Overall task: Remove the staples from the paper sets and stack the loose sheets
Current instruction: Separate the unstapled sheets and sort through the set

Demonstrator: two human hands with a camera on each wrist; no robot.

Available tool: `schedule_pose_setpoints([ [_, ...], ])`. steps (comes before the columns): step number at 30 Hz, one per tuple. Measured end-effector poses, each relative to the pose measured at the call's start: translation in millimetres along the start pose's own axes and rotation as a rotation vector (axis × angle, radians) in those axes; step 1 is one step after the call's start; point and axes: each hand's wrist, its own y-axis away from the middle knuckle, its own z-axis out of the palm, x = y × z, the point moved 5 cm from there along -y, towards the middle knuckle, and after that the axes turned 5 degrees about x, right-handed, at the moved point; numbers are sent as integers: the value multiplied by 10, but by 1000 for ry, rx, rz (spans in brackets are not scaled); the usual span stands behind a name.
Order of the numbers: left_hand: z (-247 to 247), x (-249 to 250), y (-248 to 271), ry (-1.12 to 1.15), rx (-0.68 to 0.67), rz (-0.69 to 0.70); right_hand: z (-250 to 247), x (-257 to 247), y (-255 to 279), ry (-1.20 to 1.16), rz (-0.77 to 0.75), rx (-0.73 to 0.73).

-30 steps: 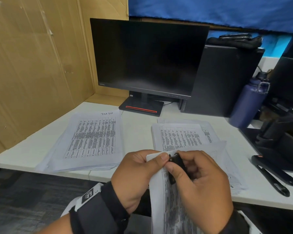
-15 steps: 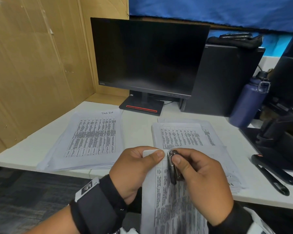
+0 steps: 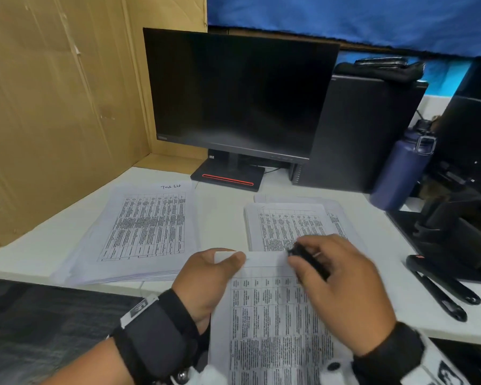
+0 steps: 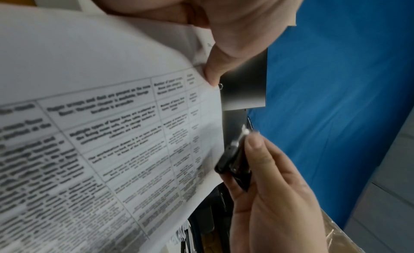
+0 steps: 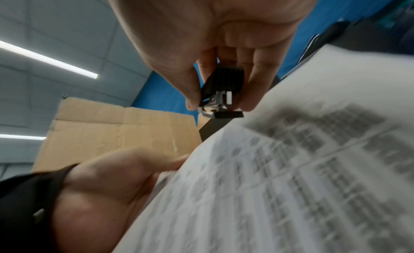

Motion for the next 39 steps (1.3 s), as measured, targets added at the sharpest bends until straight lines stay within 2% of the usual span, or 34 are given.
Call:
schedule_pose_setpoints([
  [3, -86, 27, -39, 4, 21, -11, -246, 324, -184, 12, 164, 117],
  [5, -126, 43, -51, 4, 9, -23, -337, 629, -255, 121, 295, 55],
  [8, -156, 52, -55, 4, -19, -42, -339, 1040, -232, 253, 438, -115],
  [12, -141, 60, -30, 24, -47, -60, -257, 1246, -151, 182, 497, -180],
  [14, -112, 77, 0, 44, -64, -65, -281, 1180, -198, 99, 488, -110],
  [16, -83, 97, 30, 65, -85, -68, -381, 943, -257, -10, 447, 67],
  [18, -51, 115, 70, 77, -111, -72, -433, 502, -244, -84, 265, 189],
  [19, -33, 121, 89, 78, -124, -75, -403, 239, -204, -103, 135, 171],
  [21, 4, 128, 128, 80, -150, -78, -229, -139, -68, -109, -66, 28],
  [23, 43, 136, 169, 89, -183, -75, -37, -238, 52, -94, -126, -110],
  [25, 90, 154, 219, 69, -224, -57, 62, -178, 92, -123, -57, -144],
  [28, 150, 204, 290, -1, -279, 14, 111, -113, 119, -268, 124, -187],
  [34, 203, 239, 338, -87, -313, 117, 180, -72, 122, -454, 383, -252],
  [39, 236, 245, 385, -182, -317, 231, 185, -73, 167, -454, 431, -185],
])
